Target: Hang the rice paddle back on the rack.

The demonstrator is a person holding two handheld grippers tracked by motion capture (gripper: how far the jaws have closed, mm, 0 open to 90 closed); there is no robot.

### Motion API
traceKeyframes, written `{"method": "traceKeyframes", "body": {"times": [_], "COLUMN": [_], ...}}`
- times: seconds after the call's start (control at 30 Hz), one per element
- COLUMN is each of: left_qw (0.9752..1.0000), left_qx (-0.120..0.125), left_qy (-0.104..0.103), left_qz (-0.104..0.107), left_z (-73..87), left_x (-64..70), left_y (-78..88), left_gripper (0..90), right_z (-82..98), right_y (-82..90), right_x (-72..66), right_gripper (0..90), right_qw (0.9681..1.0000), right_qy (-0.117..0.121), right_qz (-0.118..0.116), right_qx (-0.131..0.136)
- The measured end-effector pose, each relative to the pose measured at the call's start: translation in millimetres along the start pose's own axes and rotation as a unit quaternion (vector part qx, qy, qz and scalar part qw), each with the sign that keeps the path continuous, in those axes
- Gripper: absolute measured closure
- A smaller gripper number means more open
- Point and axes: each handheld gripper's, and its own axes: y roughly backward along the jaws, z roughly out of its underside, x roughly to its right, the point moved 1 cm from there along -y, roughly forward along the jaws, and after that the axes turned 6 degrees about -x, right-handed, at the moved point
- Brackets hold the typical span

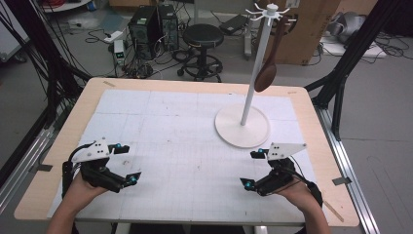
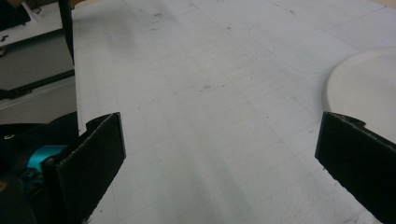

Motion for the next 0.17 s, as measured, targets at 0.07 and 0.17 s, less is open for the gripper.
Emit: {"method": "traceKeyframes", "body": {"times": [0.07,0.17], "left_qw": [1.0000,1.0000], "left_qx": [0.000,-0.002], "left_qy": [0.000,0.000], "left_qz": [0.001,0.002], "left_z": [0.2,0.3], "left_x": [0.1,0.1], "left_y": [-0.8,-1.9], "left_gripper": [1.7,1.7], "right_z": [2.1,4.2], "right_y": [0.7,2.0], "right_x": [0.2,0.8], "right_gripper": [0.5,0.5], "right_qw": [1.0000,1.0000], "right_qy": [-0.002,-0.005], "right_qz": [0.003,0.007], "right_qx": [0.000,0.001]}}
